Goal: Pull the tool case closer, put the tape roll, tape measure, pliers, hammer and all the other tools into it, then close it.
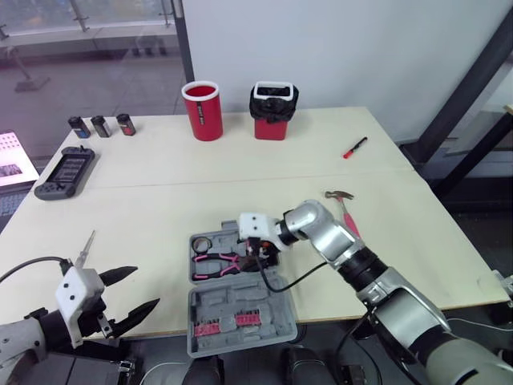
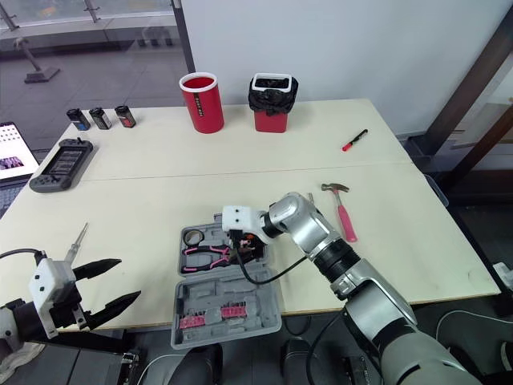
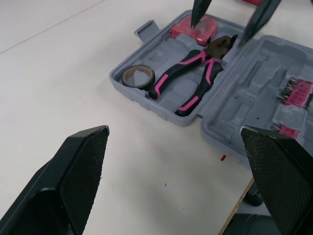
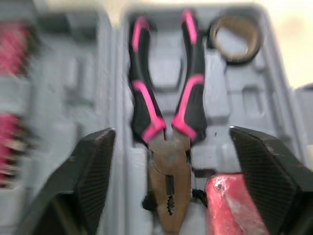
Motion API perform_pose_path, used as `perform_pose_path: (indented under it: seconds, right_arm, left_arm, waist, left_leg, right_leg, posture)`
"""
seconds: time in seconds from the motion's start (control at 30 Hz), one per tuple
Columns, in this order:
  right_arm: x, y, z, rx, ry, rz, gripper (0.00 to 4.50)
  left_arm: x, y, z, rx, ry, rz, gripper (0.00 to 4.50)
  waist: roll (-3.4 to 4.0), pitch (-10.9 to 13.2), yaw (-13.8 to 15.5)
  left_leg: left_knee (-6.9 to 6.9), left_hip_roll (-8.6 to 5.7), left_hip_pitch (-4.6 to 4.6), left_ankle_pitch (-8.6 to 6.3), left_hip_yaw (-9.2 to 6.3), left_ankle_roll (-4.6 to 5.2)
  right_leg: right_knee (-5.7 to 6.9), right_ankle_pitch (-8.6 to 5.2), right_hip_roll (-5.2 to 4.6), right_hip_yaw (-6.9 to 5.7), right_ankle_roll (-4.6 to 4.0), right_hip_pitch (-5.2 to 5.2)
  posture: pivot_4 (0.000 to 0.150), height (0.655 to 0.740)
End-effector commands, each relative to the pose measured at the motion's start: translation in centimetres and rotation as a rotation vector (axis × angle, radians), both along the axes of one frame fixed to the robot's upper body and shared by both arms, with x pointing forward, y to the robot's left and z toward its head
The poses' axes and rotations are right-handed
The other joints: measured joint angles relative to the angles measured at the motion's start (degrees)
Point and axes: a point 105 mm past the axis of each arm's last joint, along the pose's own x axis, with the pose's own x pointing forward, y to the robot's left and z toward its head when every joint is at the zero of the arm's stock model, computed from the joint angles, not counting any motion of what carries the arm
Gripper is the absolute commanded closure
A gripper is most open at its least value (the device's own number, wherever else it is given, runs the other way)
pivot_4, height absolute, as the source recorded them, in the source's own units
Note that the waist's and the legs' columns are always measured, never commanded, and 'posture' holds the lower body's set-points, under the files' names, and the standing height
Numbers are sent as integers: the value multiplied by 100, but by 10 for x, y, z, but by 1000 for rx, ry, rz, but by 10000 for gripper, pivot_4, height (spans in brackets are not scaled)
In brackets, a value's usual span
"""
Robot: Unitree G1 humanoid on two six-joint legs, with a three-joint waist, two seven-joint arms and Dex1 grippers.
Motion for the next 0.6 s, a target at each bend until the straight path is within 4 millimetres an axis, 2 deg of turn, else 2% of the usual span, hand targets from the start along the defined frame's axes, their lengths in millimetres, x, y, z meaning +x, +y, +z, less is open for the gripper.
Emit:
perform_pose_path:
  seconds: [0.03,0.1,0.13,0.2,0.37,0.47,0.6]
  right_arm:
    - [-3,12,37,146,-21,25,7057]
    - [-4,15,33,162,-23,14,7057]
    - [-4,16,30,165,-16,11,12287]
    - [-5,17,22,158,-11,8,19621]
    - [4,22,4,139,-57,-31,44863]
    - [4,27,-17,94,-32,-38,44863]
    - [1,26,-57,-6,25,-56,44863]
  left_arm:
    - [3,-4,7,-1,-26,-24,0]
    - [4,-7,8,-3,-29,-32,0]
    - [5,-8,8,-6,-31,-36,0]
    - [6,-10,9,-10,-29,-43,0]
    - [3,-17,9,33,-34,-108,0]
    - [4,-17,9,37,-26,-113,0]
    - [12,-14,5,9,17,-67,0]
  waist:
    - [-1,-1,-2]
    - [-1,-1,-17]
    - [-1,-1,-16]
    - [-1,-1,-8]
    - [-2,-1,-10]
    - [-1,-1,-10]
    - [-2,-1,-10]
  left_leg:
    - [0,0,1,0,0,0]
    - [0,0,1,0,0,0]
    - [-2,0,1,0,0,0]
    - [-4,0,1,0,0,0]
    - [0,0,1,0,1,0]
    - [-1,0,1,0,0,0]
    - [-3,0,1,0,0,0]
  right_leg:
    - [0,0,0,0,0,0]
    - [0,0,0,-1,0,0]
    - [0,0,0,0,0,0]
    - [0,-1,0,-1,0,0]
    - [0,1,0,0,0,0]
    - [0,1,0,0,-1,0]
    - [0,0,1,-1,-1,0]
  posture:
    - [1500,7400]
    - [1500,7400]
    - [1500,7400]
    - [1500,7400]
    - [1500,7400]
    - [1500,7400]
    - [1500,7400]
